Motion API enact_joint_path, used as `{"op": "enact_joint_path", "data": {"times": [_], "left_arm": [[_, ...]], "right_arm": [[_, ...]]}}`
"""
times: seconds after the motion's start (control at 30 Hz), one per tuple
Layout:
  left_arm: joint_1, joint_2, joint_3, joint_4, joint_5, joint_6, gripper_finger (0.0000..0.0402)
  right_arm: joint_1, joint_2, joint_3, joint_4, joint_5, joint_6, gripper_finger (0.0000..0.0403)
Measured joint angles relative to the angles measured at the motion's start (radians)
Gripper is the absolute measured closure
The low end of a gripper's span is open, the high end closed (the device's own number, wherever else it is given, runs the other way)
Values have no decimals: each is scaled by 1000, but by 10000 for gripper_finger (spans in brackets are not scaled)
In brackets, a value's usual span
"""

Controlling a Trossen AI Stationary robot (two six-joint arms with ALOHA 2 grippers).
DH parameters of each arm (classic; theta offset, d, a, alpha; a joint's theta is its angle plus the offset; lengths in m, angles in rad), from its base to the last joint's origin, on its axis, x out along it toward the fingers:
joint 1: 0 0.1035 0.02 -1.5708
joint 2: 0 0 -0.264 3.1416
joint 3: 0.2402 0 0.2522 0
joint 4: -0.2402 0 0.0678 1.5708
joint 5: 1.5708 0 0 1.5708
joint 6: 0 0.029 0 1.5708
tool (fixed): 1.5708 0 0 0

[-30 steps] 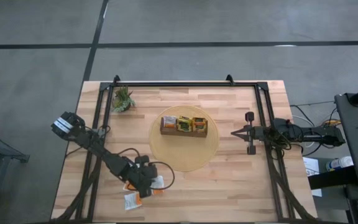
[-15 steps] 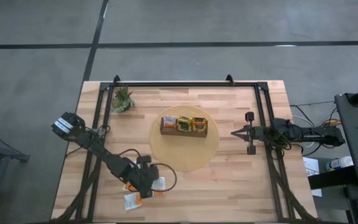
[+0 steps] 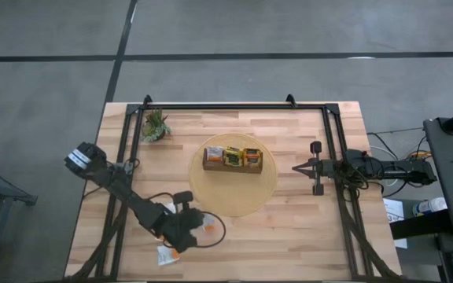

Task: Pick & Place Tea
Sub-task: Put the white tea bag into the left section of the wooden organizer

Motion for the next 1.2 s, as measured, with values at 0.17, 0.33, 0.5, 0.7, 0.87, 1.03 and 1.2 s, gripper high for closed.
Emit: {"op": "enact_joint_path", "data": {"times": [0.17, 0.33, 0.5, 0.7, 0.87, 1.03, 1.2], "left_arm": [[-26, 0, 44, -49, -116, 17, 401], [-48, -1, 88, -111, -179, 17, 401], [-62, -1, 108, -165, -242, 16, 401], [-62, -1, 110, -203, -270, 18, 401], [-59, -1, 110, -252, -324, 42, 401], [-37, -2, 110, -260, -367, 110, 401], [-5, -3, 110, -292, -452, 175, 401]], "right_arm": [[0, 0, 0, 0, 0, 0, 394], [0, 0, 0, 0, 0, 0, 394], [0, 0, 0, 0, 0, 0, 394], [0, 0, 0, 0, 0, 0, 394], [0, 0, 0, 0, 0, 0, 394], [0, 0, 0, 0, 0, 0, 394], [0, 0, 0, 0, 0, 0, 394]]}}
